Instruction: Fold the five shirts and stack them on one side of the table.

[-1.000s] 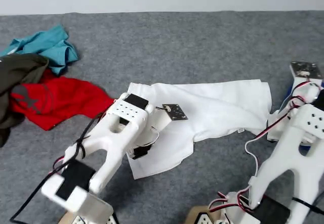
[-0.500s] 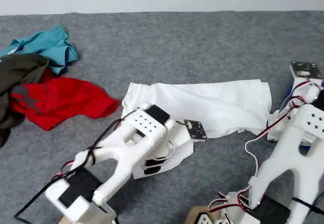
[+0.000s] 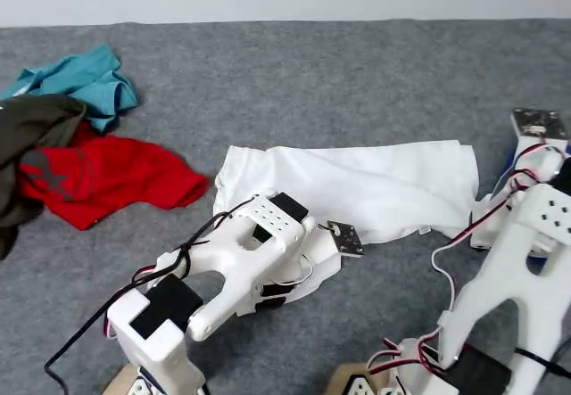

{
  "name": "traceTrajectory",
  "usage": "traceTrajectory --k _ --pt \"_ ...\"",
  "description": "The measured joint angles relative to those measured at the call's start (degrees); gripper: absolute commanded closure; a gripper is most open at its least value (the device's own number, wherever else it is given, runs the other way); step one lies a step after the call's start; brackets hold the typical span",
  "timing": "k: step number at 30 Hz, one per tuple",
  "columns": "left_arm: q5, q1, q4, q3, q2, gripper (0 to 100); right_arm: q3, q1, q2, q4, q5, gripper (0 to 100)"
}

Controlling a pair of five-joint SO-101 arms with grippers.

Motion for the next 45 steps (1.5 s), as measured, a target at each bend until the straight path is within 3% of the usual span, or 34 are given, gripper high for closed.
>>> traceTrajectory --k 14,20,25,45 --pt "-0.09 0.09 2.64 -1.49 0.09 99 0.00 0.00 0.00 0.00 0.00 81.2" --pt "-0.09 0.09 5.01 -4.84 0.09 92 0.00 0.00 0.00 0.00 0.00 81.2" --pt "-0.09 0.70 5.19 -5.54 0.09 92 0.00 0.00 0.00 0.00 0.00 81.2" --pt "-1.23 3.08 7.12 -5.54 0.09 100 0.00 0.00 0.00 0.00 0.00 81.2"
